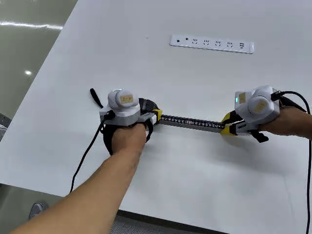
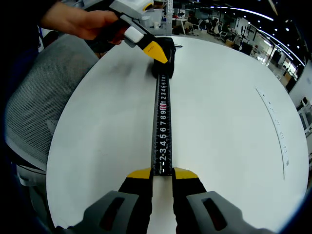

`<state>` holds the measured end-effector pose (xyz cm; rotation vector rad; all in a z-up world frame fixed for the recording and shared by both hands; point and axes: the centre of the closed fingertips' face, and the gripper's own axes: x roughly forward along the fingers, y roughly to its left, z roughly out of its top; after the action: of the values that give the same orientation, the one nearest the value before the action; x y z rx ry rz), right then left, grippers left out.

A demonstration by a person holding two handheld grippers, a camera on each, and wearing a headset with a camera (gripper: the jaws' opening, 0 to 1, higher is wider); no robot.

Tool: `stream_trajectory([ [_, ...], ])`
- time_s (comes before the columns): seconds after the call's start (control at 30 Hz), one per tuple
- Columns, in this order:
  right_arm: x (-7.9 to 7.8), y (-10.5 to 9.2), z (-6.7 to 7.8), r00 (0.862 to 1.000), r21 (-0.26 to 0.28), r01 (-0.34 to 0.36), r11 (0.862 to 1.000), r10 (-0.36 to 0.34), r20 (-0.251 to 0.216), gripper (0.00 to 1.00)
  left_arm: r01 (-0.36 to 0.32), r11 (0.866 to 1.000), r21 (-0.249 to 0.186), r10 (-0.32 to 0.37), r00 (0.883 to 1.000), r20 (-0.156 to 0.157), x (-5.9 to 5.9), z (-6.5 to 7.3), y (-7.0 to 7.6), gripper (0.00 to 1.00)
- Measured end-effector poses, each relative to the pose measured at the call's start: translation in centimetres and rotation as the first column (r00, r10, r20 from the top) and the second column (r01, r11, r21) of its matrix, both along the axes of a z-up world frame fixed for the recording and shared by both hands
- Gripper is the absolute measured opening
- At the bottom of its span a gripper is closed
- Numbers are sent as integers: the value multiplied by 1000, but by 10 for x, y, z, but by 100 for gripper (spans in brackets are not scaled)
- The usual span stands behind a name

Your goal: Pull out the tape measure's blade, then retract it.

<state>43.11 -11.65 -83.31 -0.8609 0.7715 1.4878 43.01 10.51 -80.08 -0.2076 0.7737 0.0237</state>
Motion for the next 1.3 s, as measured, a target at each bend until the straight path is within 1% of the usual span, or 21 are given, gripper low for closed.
stream_trajectory([
  [0.3, 0, 9, 0, 1000, 10, -5, 1000, 5, 3, 11, 0, 1000, -6, 0, 1000, 0, 0, 0, 0, 56],
  [0.57, -2, 22, 1, 1000, 24, -16, 1000, 16, 1, 11, 1, 1000, -9, -1, 1000, -1, 0, 1, -1, 56],
  [0.77, -3, 28, 3, 1000, 31, -11, 999, 11, 0, 11, 1, 1000, -14, -1, 1000, -2, 0, 1, -1, 56],
  [0.93, -3, 30, 1, 1000, 34, -10, 999, 10, -4, 11, 1, 1000, -13, -1, 1000, -1, 0, 1, -1, 56],
  [1.3, -8, 58, 2, 1000, 65, -19, 998, 19, -8, 11, 4, 1000, -20, -4, 1000, -3, -1, 1, -1, 56],
])
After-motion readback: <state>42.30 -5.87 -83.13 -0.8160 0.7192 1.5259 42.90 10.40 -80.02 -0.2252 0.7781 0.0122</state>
